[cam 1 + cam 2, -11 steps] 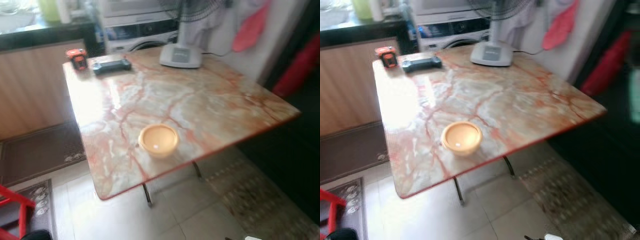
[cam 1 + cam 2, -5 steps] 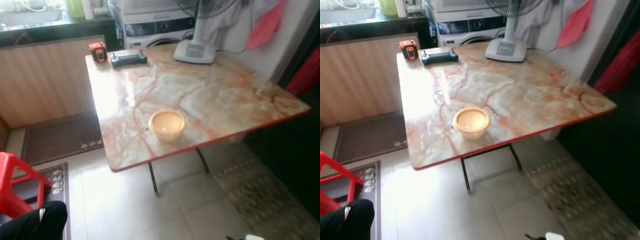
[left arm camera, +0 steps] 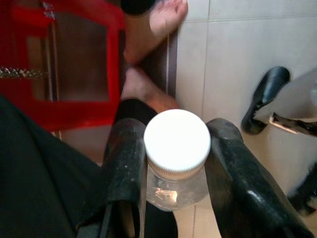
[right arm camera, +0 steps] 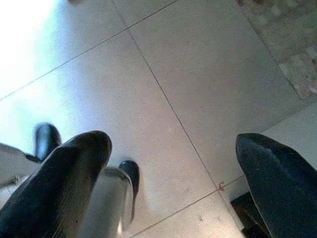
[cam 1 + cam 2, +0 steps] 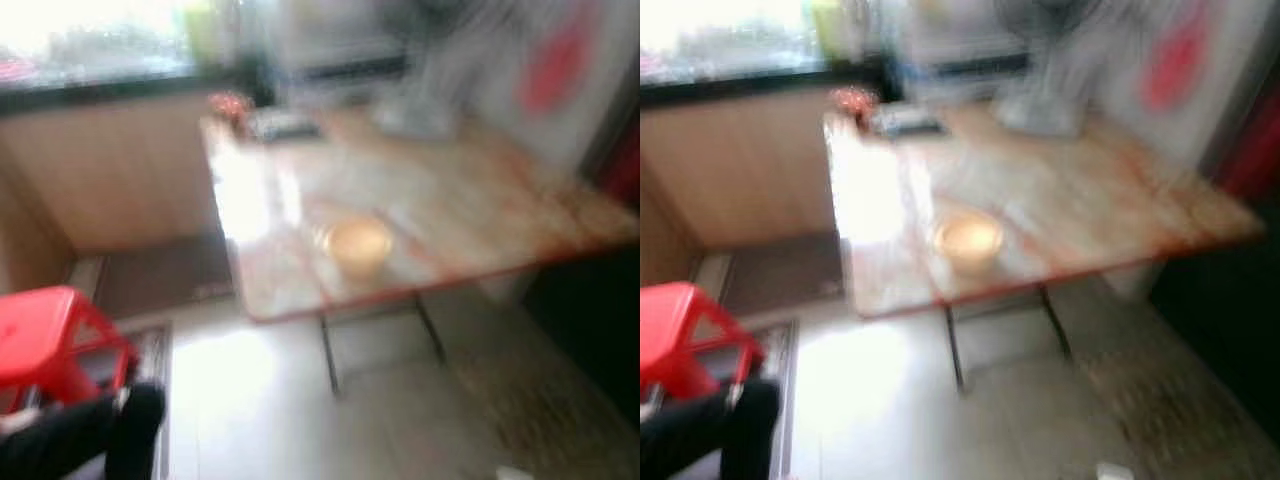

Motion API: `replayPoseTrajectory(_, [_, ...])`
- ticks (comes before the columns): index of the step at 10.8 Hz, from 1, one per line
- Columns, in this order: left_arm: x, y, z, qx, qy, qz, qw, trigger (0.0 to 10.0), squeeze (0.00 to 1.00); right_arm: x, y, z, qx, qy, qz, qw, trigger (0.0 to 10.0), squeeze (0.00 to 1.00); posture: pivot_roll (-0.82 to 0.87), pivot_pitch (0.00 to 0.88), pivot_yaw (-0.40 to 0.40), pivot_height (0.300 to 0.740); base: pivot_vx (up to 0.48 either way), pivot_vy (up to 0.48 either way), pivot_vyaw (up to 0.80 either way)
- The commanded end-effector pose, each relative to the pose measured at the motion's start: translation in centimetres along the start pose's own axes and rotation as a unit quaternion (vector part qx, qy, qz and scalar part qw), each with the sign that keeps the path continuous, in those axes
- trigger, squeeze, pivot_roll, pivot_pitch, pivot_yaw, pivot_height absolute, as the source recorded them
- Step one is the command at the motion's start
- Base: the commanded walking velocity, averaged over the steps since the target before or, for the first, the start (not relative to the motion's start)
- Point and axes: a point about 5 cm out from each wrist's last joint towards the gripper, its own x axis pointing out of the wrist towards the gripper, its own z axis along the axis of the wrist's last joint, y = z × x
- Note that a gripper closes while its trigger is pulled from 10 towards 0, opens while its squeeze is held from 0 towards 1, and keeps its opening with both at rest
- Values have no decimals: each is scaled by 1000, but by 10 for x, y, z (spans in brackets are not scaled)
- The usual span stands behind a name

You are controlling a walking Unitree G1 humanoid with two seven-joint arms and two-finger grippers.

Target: Restocking fridge

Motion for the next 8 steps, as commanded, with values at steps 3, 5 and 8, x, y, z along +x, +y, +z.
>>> replayPoseTrajectory(3, [2, 0, 18, -8, -26, -1, 1000, 10000, 0, 0, 2, -2, 1, 3, 2, 1000, 10000, 0, 64, 0, -33, 740, 0, 0, -788])
replayPoseTrajectory(5, [2, 1, 17, -8, -25, 0, 1000, 10000, 0, 0, 2, -2, 0, 4, 3, 1000, 10000, 0, 66, 0, -33, 740, 0, 0, -781])
replayPoseTrajectory(8, [2, 2, 17, -8, -25, 0, 1000, 10000, 0, 0, 3, -2, 0, 4, 4, 1000, 10000, 0, 65, 0, -30, 740, 0, 0, -783])
